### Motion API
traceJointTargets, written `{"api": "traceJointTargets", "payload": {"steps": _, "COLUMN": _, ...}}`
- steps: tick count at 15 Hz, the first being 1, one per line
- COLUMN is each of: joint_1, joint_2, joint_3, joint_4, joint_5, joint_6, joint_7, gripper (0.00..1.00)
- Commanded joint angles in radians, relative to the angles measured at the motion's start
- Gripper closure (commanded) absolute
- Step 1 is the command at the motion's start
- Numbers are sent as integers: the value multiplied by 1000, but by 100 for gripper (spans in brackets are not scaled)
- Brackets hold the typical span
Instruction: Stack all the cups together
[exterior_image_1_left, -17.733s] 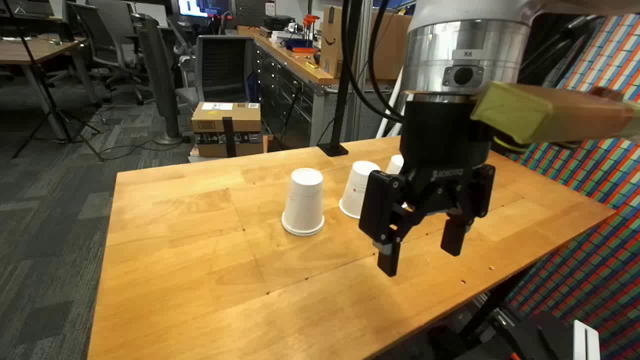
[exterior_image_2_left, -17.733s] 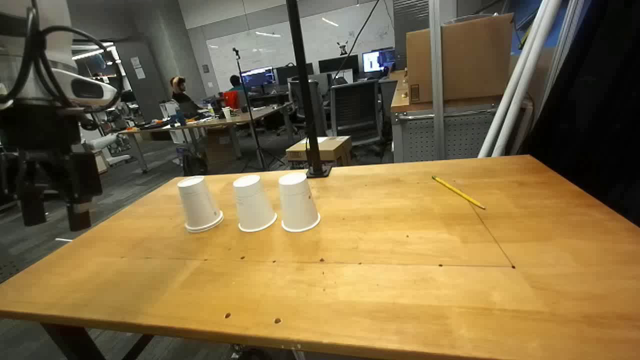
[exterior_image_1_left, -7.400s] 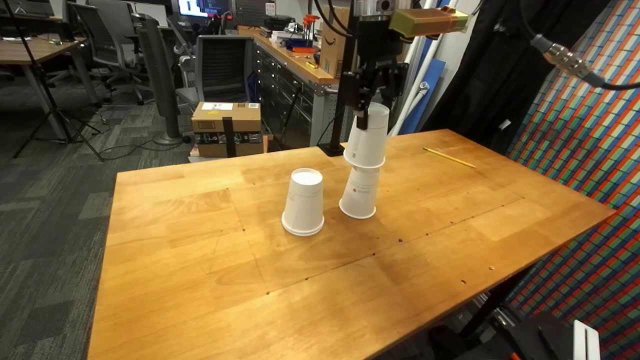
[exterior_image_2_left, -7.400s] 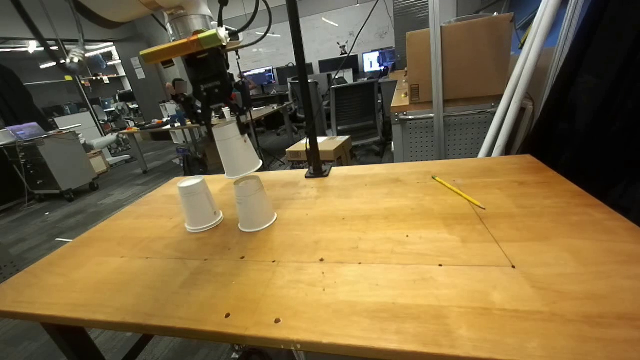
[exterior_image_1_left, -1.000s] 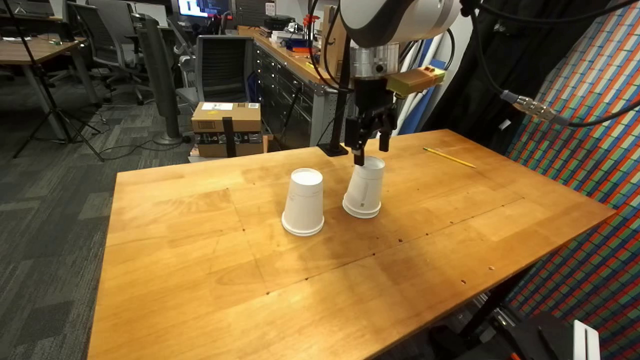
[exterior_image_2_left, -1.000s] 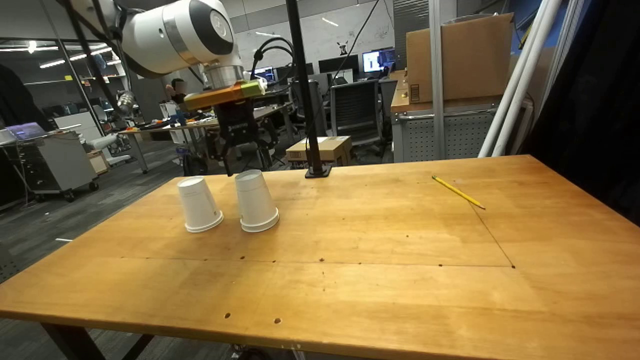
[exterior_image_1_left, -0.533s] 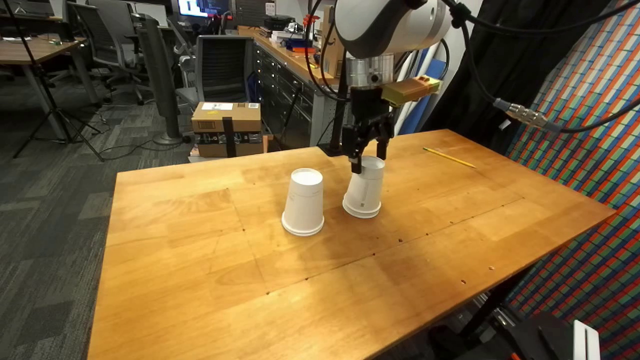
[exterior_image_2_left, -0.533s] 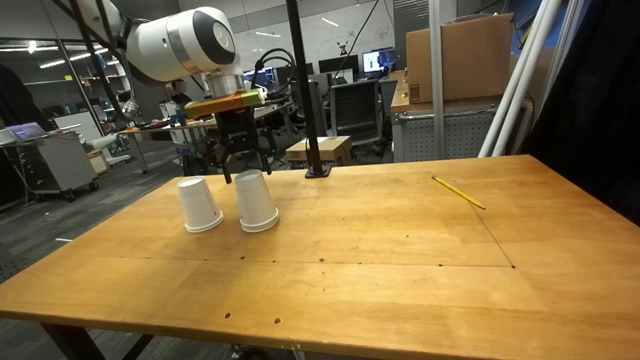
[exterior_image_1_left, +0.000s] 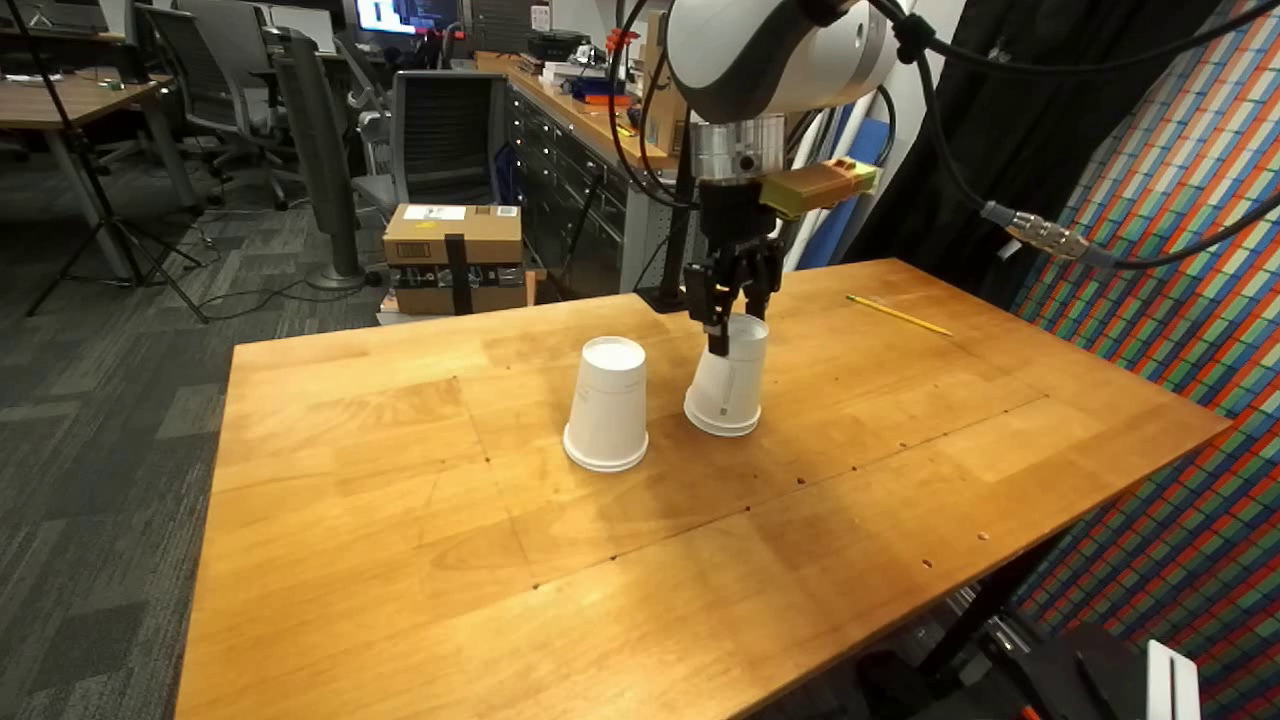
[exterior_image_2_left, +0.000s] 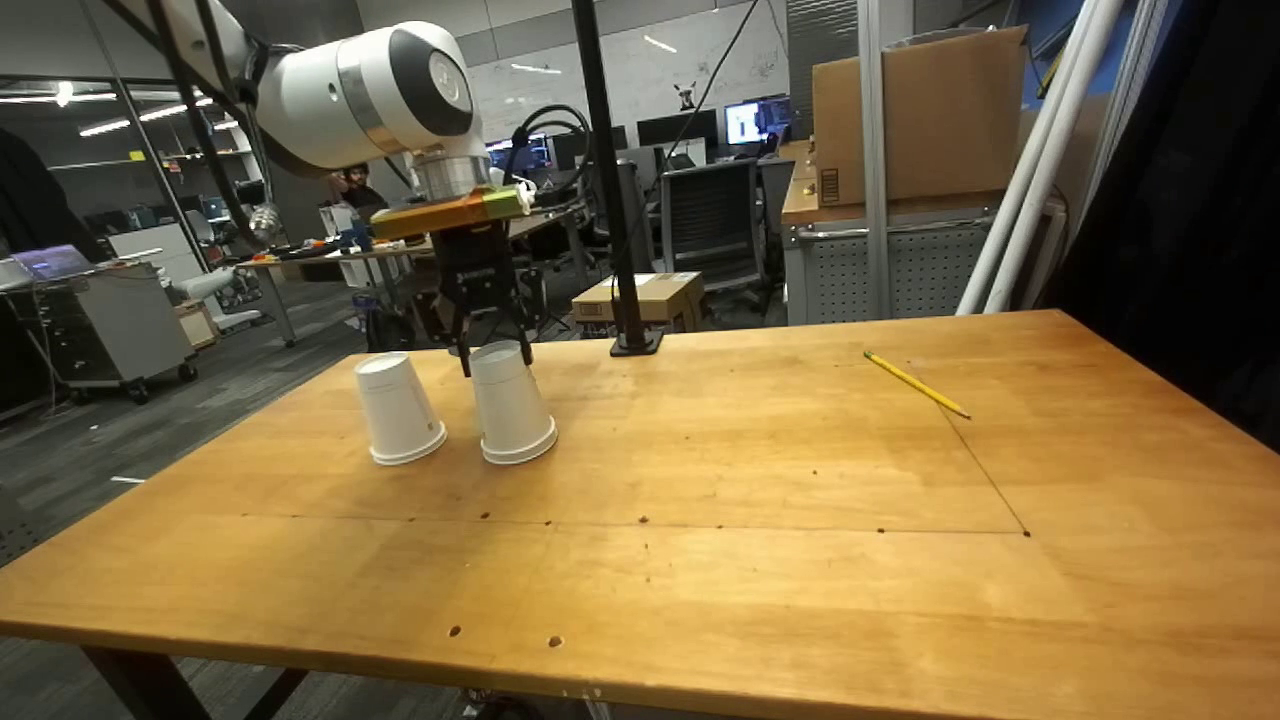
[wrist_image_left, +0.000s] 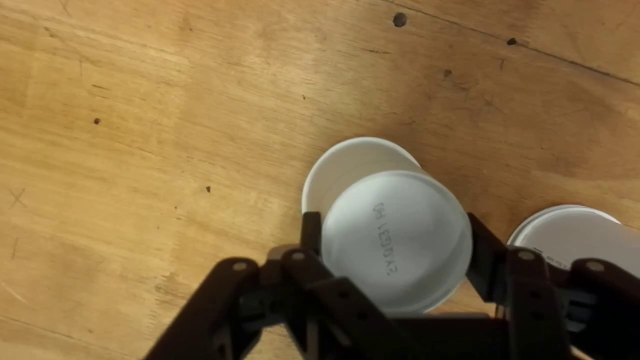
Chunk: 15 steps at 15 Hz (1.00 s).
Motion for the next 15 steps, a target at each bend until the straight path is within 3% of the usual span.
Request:
{"api": "traceJointTargets", "payload": {"steps": 1, "joint_1": -2, "joint_2": -5, "joint_3": 1, "joint_4": 8, "joint_5": 24, "joint_6": -6, "joint_7": 8, "gripper": 60}}
{"api": "traceJointTargets", "payload": {"steps": 15, "joint_1": 6, "joint_2": -45, "joint_3": -2, "joint_4": 52, "joint_5": -11, "joint_6": -60, "joint_7": 29, "gripper": 60}}
